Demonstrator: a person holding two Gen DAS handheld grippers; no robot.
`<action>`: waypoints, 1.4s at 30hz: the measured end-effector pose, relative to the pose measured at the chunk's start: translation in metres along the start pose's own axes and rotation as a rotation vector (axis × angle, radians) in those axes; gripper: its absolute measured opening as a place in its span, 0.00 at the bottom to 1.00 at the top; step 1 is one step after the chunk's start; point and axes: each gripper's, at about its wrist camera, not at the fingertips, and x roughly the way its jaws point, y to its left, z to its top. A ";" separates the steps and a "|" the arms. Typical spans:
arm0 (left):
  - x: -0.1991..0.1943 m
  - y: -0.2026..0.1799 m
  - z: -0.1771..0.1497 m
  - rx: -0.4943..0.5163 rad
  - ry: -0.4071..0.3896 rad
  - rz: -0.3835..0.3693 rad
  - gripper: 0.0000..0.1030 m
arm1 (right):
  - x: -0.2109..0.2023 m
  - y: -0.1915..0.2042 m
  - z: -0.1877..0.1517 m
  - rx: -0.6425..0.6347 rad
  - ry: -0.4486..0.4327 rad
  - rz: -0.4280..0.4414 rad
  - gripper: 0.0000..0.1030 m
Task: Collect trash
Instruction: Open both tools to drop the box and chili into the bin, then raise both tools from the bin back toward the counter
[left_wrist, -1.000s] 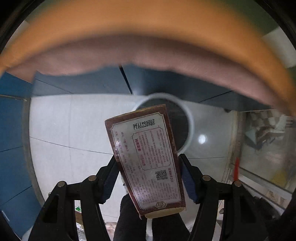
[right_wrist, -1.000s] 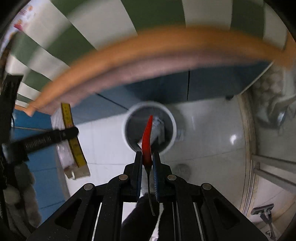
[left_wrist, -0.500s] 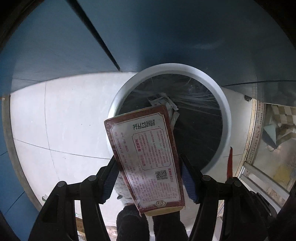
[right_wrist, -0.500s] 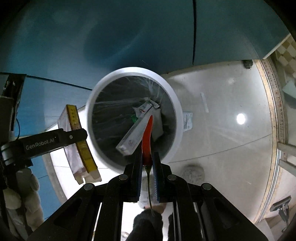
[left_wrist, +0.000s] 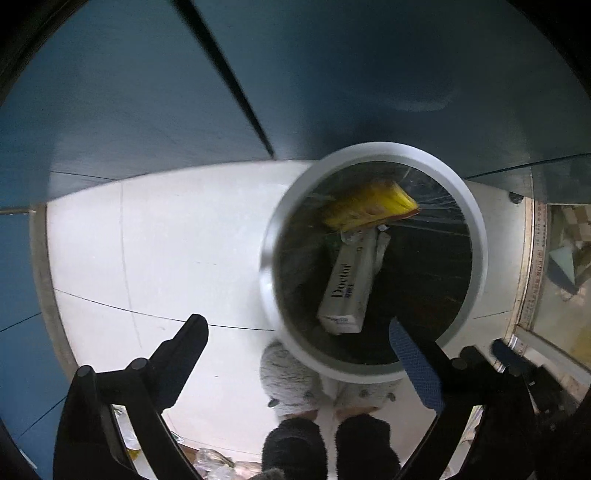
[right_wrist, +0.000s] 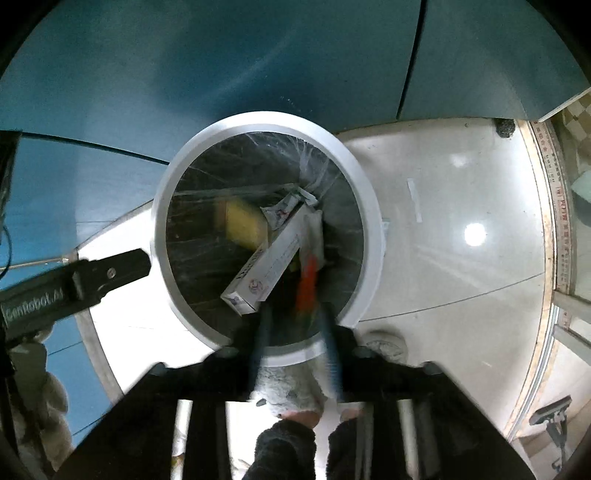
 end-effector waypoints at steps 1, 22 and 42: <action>-0.003 0.003 -0.002 -0.002 -0.007 0.009 0.98 | -0.004 0.002 0.000 -0.006 -0.010 -0.018 0.56; -0.192 0.001 -0.078 0.052 -0.082 0.014 0.98 | -0.197 0.032 -0.032 -0.063 -0.116 -0.164 1.00; -0.440 0.036 -0.162 0.080 -0.303 -0.049 0.98 | -0.505 0.110 -0.126 -0.098 -0.259 -0.163 1.00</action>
